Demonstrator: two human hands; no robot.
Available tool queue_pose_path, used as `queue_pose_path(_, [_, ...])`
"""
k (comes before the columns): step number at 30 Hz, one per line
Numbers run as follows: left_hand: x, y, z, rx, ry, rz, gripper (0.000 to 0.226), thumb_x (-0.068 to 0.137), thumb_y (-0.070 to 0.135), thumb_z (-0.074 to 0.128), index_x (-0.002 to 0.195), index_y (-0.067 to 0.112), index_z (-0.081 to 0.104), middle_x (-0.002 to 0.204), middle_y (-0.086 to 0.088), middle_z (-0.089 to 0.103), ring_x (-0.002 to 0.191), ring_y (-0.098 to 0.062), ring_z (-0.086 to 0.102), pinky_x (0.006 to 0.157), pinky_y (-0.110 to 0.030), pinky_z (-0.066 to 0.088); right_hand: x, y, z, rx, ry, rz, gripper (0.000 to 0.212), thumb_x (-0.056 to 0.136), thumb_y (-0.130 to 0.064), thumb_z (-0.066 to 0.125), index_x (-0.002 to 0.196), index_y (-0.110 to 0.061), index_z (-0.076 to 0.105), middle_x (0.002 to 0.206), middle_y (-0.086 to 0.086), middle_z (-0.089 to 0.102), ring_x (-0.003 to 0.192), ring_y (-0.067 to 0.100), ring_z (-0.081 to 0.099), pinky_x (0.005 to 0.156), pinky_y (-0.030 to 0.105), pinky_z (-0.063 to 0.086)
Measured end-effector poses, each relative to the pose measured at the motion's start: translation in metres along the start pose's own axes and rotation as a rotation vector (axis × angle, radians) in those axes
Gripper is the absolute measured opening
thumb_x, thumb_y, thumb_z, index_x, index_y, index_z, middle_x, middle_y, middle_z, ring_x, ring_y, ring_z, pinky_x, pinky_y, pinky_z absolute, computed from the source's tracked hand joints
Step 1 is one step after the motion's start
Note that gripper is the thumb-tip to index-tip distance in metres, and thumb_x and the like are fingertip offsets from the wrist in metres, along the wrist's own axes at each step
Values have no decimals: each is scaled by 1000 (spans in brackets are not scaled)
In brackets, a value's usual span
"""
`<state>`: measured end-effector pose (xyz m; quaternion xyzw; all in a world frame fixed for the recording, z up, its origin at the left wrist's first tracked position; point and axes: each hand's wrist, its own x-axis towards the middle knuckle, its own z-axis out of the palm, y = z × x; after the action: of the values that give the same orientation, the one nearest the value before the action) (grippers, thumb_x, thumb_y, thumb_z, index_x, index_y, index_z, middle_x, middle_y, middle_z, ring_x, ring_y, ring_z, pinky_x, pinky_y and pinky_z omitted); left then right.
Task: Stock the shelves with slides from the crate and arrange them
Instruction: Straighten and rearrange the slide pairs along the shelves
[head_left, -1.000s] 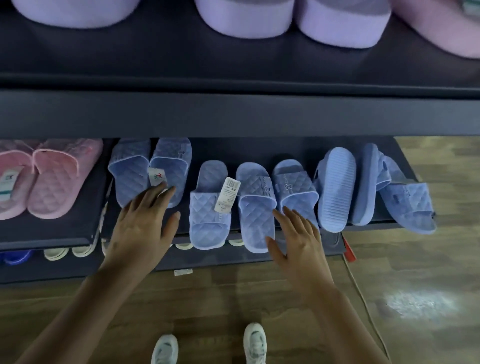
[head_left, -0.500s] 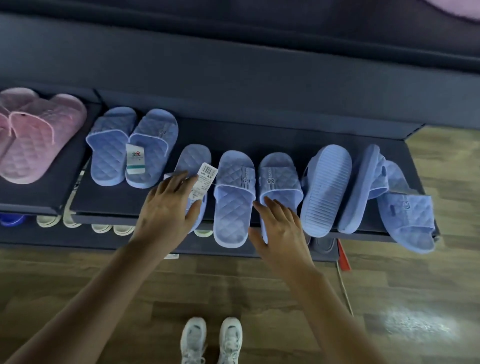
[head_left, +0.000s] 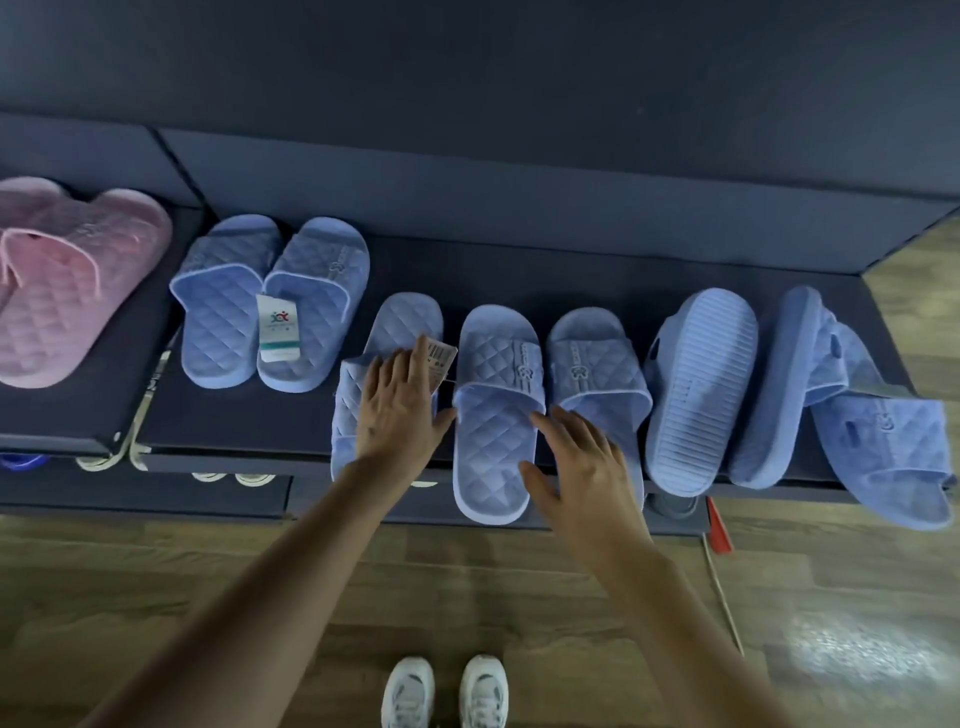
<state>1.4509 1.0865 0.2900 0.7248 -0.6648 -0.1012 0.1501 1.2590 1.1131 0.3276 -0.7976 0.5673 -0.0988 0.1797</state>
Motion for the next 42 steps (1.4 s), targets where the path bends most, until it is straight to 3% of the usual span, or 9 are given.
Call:
queue_pose_path(6, [-1,-16,-2,84,108,39,64,64,20,79,119,-2,55,104,-19,62,101,-38,58,102,-46,32,-2,0,5,98,32,46,47,85,-32,57,125,-6,54,124,15,59,113,34,57,88,44,47])
queue_pose_path(10, [-5,-28,-10,50,27,-16,72,59,36,81,117,3,54,122,-15,52,118,-35,46,101,-48,32,-2,-6,4,188,-11,68,52,88,-22,61,136,-10,44,139,7,47,127,24,44,95,33,41])
queue_pose_path(13, [-4,-38,-21,-3,-18,-20,77,55,41,84,117,7,54,118,-12,52,112,-32,47,93,-40,37,-3,-10,6,219,-29,73,53,90,-25,58,138,-15,40,143,3,41,130,21,40,97,31,39])
queue_pose_path(20, [18,-54,-46,-210,-186,-6,31,72,31,77,82,15,52,87,-4,63,83,-26,58,66,-30,35,-9,-17,11,241,-78,106,54,92,-29,54,141,-18,36,145,-2,37,107,28,59,93,27,39])
queue_pose_path(25, [10,-55,-60,-443,-229,-15,28,80,19,70,68,24,45,69,2,57,61,-5,48,54,-22,34,-11,-13,26,217,-151,117,64,92,-33,53,147,-18,22,154,-1,22,140,12,22,107,26,30])
queue_pose_path(28, [7,-52,-70,-568,-217,-57,19,85,14,64,70,19,52,62,8,53,56,0,46,53,-13,33,-7,-15,35,190,-181,131,81,89,-37,57,149,-12,7,157,3,10,144,14,10,112,23,18])
queue_pose_path(32, [6,-47,-80,-714,-205,-80,19,89,9,58,73,18,55,50,17,57,50,5,48,53,-8,35,-1,-15,42,109,-194,69,90,83,-41,63,148,-10,9,157,9,5,145,23,6,115,26,5])
queue_pose_path(38, [2,-53,-86,-721,-215,-68,19,88,7,60,73,19,59,57,13,58,56,1,50,56,-13,39,2,-18,48,76,-109,81,87,76,-39,72,145,-8,27,155,11,15,141,27,20,112,33,21])
queue_pose_path(42, [4,-58,-93,-638,-322,9,18,87,7,60,77,22,61,66,28,63,63,11,56,60,-4,39,2,-18,52,84,-85,112,81,79,-32,69,145,-8,27,156,8,14,138,25,24,110,31,23])
